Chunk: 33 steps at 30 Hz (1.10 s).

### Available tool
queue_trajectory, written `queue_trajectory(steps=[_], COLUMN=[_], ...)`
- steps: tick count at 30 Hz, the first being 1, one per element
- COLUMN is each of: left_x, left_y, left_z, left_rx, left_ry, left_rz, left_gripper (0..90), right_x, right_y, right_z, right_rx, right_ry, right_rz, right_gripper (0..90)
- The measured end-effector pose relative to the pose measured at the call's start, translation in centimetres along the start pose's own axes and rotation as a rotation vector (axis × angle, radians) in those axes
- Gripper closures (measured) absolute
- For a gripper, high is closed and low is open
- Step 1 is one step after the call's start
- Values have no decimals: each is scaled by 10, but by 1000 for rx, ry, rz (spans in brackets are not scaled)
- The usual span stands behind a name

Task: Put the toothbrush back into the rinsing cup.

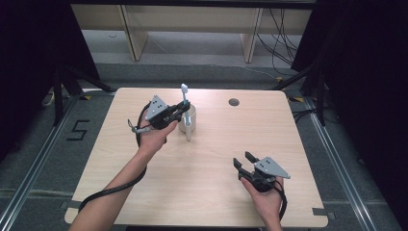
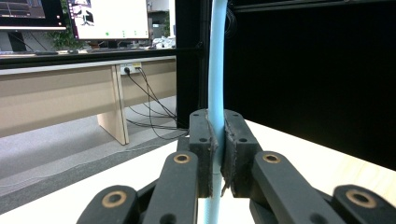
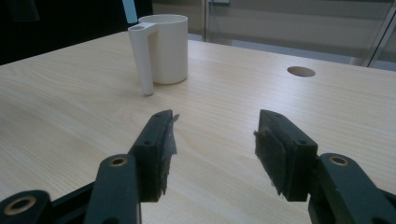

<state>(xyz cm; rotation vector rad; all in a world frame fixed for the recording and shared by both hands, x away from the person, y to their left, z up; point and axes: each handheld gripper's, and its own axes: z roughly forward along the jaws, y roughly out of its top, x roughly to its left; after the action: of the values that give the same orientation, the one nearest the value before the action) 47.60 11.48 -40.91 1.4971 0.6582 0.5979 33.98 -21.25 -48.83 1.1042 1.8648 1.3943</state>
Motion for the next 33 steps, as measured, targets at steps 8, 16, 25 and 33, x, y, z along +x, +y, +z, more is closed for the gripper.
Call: queue_trajectory(steps=[8,16,25,33], left_x=[1,2,2,2], left_y=[-3,-4,-6,-9], left_z=[2,4,5,7], left_rx=[0,4,0,10], left_ry=[1,5,6,12], left_rz=[5,14,23,28], left_gripper=[833,833,832,833], right_x=[3,-1,-1,1], right_y=[1,3,4,4], right_z=[-1,-1,-2,-2], right_rx=[-3,-18,-23,-14], right_ry=[-9,-11,-4,-11], right_rz=[20,-26,-21,-8], right_gripper=[471,471,471,471])
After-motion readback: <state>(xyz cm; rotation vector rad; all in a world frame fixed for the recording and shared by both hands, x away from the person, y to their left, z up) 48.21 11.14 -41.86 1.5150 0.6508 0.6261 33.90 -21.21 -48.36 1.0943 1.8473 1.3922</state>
